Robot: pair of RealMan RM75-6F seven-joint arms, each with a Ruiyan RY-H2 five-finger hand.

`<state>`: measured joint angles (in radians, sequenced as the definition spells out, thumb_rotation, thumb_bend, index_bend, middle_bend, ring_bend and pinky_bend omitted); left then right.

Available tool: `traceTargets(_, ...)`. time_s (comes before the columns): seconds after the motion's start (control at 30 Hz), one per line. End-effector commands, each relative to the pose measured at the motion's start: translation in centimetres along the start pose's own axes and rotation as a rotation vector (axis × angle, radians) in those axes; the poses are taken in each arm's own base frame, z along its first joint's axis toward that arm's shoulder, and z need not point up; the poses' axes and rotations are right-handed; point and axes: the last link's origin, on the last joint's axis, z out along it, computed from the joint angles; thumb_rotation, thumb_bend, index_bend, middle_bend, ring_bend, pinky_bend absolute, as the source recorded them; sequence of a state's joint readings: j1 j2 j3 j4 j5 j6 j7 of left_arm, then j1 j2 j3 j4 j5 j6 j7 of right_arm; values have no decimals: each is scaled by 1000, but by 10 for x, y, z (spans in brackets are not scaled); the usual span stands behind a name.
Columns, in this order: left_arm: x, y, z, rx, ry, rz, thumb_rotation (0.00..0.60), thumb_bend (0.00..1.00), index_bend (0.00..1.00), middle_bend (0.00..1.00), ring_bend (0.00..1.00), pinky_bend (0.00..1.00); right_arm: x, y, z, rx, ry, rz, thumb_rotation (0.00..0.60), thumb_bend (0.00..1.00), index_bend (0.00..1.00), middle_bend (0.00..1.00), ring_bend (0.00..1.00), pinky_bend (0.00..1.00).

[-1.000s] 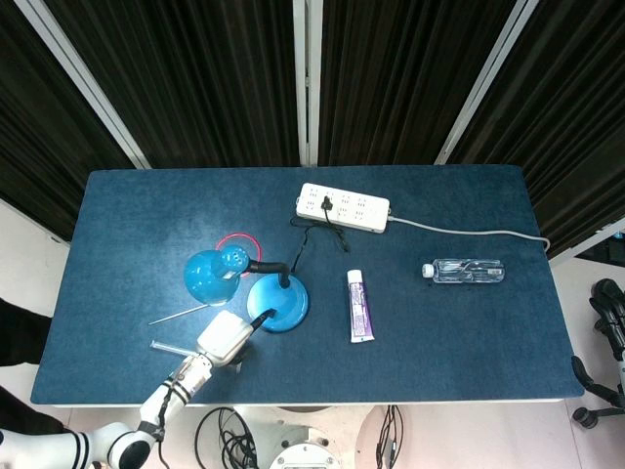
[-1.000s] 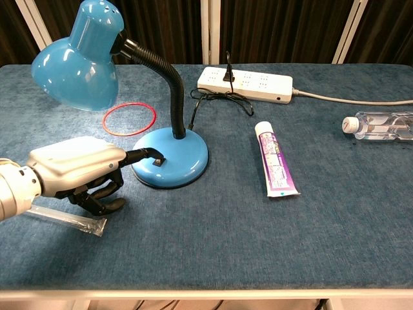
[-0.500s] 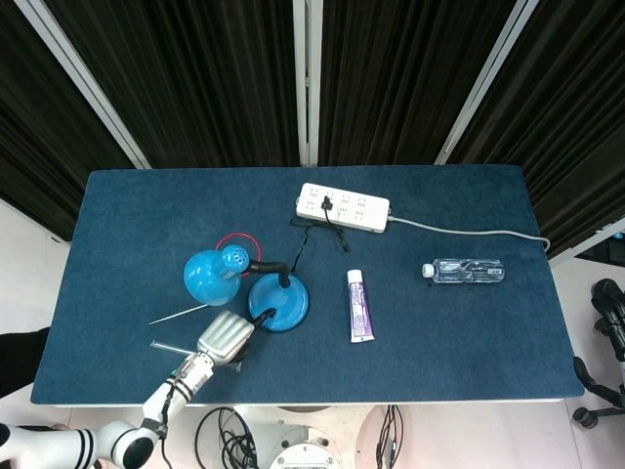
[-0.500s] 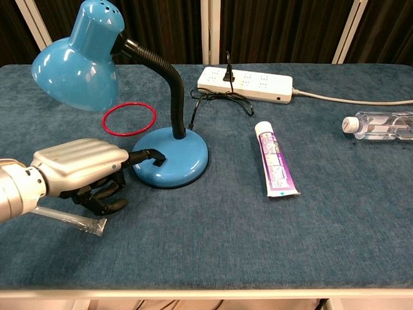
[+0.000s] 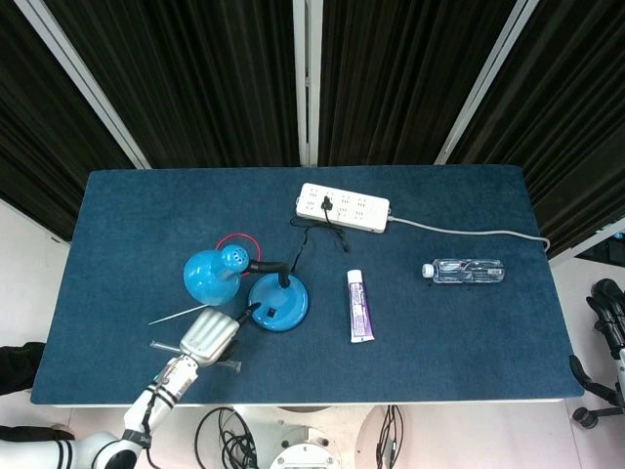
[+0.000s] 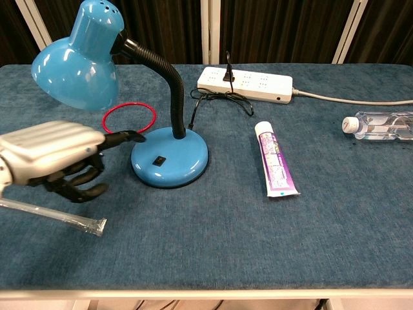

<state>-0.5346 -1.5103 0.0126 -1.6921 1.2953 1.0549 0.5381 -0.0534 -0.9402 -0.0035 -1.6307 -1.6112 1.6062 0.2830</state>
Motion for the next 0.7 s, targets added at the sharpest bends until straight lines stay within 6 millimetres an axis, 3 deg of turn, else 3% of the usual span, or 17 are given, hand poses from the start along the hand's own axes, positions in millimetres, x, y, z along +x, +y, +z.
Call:
traceTargets(0.03, -2, -17, -16, 53, -6, 8, 600, 431, 84, 825, 837, 861, -1, -2, 0, 8, -4, 0, 600, 327, 0, 1, 0, 0)
traceTargets(0.37, 9, -83, -64, 247, 44, 36, 600, 440, 108, 825, 838, 861, -5, -7, 1, 22, -14, -4, 600, 327, 0, 1, 0, 0)
traceTargets(0.57, 36, -121, -95, 352, 196, 11, 600, 446, 138, 824, 829, 839, -7, -10, 2, 30, -18, -7, 600, 327, 0, 1, 0, 0)
traceTargets(0.63, 46, -127, -104, 357, 266, -9, 600, 420, 149, 756, 749, 785, -7, -11, 2, 30, -20, -8, 600, 327, 0, 1, 0, 0)
traceTargets(0.7, 53, -131, -114, 354, 307, -32, 600, 342, 148, 510, 483, 649, -8, -12, 2, 30, -22, -10, 600, 327, 0, 0, 0, 0)
